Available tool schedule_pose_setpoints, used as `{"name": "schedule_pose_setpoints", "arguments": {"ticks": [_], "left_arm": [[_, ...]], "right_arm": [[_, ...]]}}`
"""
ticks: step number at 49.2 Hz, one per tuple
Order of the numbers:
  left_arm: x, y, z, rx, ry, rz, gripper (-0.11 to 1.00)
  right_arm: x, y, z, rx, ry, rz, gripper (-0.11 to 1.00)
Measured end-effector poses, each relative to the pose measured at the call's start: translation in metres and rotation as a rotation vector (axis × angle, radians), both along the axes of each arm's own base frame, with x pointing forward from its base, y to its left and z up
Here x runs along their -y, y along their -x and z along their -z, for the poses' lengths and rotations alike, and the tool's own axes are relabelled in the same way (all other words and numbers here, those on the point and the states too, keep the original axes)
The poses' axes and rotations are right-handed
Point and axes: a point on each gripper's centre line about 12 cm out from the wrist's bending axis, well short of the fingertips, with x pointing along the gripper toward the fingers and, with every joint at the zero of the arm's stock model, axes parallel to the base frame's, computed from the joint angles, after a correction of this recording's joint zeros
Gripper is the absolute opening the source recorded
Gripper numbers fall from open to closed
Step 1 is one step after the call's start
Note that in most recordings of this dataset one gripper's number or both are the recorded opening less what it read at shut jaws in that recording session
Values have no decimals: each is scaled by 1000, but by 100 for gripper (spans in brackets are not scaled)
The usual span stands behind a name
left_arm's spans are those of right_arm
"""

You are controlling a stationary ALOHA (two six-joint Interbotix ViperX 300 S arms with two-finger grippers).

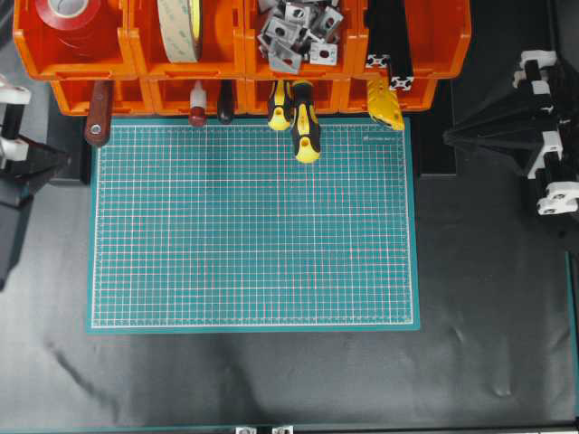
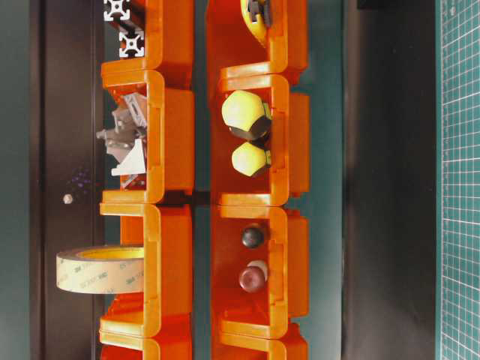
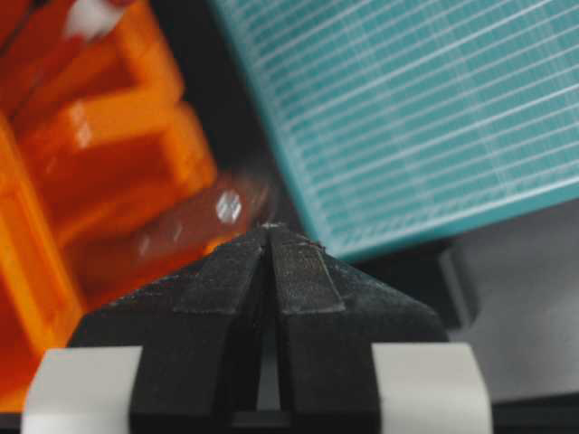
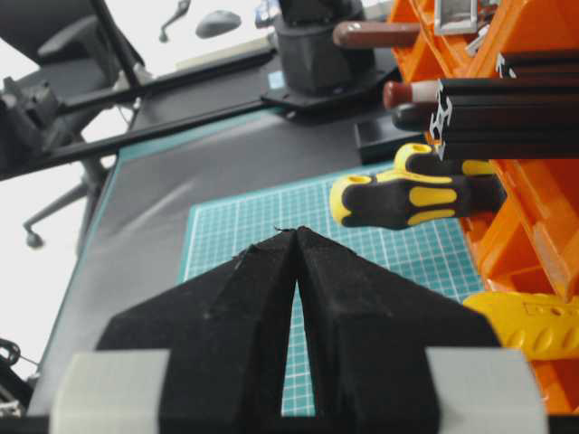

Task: Pick scraper from container rack with left arm.
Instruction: 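Move the left gripper toward the brown scraper handle in the rack, then close the left gripper on the brown wooden scraper handle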

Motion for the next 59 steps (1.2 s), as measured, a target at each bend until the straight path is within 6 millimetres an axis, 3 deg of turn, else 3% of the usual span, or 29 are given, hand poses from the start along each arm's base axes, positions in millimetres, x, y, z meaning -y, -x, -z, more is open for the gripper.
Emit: {"name": "schedule_pose_setpoints", "arguments": {"ticks": [10, 22, 37, 46, 50, 59], "left_arm": [[20, 2, 12, 13, -103, -122, 0], [24, -17, 15, 75, -324, -191, 0], [31, -24, 26, 95, -298, -106, 0], [25, -24, 29, 90, -298, -122, 2], [21, -23, 29, 90, -297, -129, 16], [13, -23, 40, 97, -272, -110, 69]], "right_arm": [[0, 0, 0, -5, 0, 0, 1], [0, 2, -1, 0, 0, 0, 1], [0, 3, 1, -17, 2, -1, 1], [0, 3, 0, -12, 0, -1, 1], [0, 4, -1, -9, 0, -1, 1], [0, 6, -1, -8, 0, -1, 1]]}}
